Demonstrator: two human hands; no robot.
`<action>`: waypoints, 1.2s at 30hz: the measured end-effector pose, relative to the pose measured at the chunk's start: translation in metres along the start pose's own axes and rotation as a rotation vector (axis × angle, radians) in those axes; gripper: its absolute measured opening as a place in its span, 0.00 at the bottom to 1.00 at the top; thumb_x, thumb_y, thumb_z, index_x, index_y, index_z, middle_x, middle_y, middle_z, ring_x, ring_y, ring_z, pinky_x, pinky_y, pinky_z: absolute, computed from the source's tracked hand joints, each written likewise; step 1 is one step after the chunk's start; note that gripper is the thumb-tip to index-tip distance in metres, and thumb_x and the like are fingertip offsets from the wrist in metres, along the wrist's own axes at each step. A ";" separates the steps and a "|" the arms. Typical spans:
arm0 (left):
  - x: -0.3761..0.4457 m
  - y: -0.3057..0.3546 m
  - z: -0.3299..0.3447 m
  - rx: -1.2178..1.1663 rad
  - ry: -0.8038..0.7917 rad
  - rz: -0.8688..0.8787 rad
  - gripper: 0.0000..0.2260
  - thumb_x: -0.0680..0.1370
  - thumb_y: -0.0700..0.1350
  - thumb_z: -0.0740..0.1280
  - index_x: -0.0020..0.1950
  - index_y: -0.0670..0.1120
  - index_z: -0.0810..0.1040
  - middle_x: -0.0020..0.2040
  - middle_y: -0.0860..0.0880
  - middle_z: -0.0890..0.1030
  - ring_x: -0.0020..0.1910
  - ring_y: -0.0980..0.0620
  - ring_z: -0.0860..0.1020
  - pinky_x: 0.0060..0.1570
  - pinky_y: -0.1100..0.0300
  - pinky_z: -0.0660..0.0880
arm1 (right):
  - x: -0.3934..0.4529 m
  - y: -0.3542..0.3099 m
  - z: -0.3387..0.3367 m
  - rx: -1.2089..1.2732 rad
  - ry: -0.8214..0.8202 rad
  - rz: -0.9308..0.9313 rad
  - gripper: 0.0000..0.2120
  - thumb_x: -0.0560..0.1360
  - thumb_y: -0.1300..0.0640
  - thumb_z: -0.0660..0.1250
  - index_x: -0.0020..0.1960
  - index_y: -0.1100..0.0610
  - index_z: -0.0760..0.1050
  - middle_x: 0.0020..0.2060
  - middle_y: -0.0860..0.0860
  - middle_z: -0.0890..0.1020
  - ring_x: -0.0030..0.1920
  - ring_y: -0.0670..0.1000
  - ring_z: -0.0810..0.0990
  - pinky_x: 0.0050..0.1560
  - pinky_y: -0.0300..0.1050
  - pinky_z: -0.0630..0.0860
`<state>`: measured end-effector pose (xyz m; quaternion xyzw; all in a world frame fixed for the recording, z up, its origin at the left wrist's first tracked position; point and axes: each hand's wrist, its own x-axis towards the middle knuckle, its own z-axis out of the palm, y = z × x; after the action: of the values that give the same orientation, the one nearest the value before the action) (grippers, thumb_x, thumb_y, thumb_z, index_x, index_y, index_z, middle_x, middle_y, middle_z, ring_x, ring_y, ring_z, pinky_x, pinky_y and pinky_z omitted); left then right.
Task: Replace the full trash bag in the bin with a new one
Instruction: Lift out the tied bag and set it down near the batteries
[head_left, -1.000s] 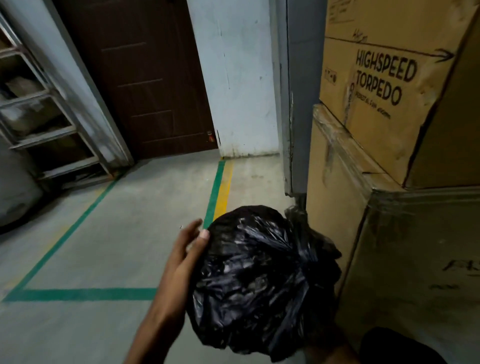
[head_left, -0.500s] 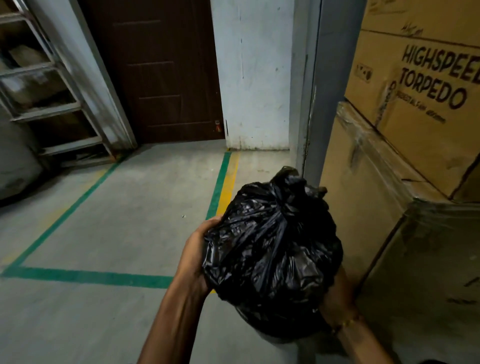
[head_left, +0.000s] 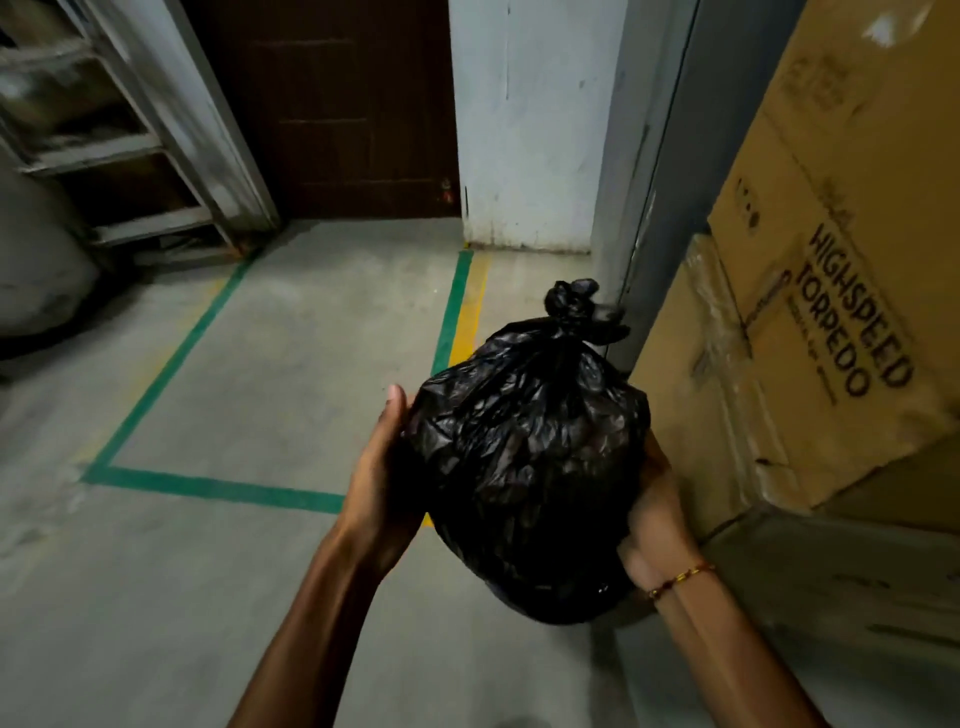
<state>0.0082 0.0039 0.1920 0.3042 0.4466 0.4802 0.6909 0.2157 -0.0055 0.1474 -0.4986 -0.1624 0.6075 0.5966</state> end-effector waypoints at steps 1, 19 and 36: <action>-0.012 0.015 0.004 0.039 -0.046 0.027 0.26 0.82 0.60 0.50 0.70 0.47 0.73 0.68 0.47 0.77 0.70 0.50 0.73 0.71 0.50 0.63 | -0.011 -0.018 0.008 -0.005 0.009 0.015 0.19 0.81 0.47 0.57 0.65 0.54 0.77 0.55 0.50 0.85 0.48 0.48 0.84 0.48 0.44 0.81; -0.191 0.331 0.171 0.429 -0.033 -0.012 0.22 0.78 0.67 0.51 0.62 0.63 0.78 0.58 0.60 0.82 0.62 0.58 0.76 0.59 0.55 0.71 | -0.229 -0.316 0.137 -0.302 -0.068 -0.174 0.21 0.81 0.43 0.51 0.71 0.45 0.69 0.64 0.42 0.76 0.63 0.43 0.75 0.59 0.35 0.74; -0.266 0.319 0.294 0.542 -0.459 0.223 0.16 0.79 0.60 0.55 0.62 0.61 0.77 0.61 0.59 0.81 0.62 0.59 0.78 0.61 0.51 0.74 | -0.377 -0.385 0.035 -0.046 0.384 -0.336 0.25 0.76 0.35 0.61 0.67 0.46 0.75 0.62 0.47 0.81 0.62 0.52 0.79 0.63 0.54 0.76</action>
<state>0.1134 -0.1292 0.6716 0.6227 0.3553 0.3363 0.6107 0.3255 -0.2354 0.6239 -0.5845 -0.1405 0.3902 0.6974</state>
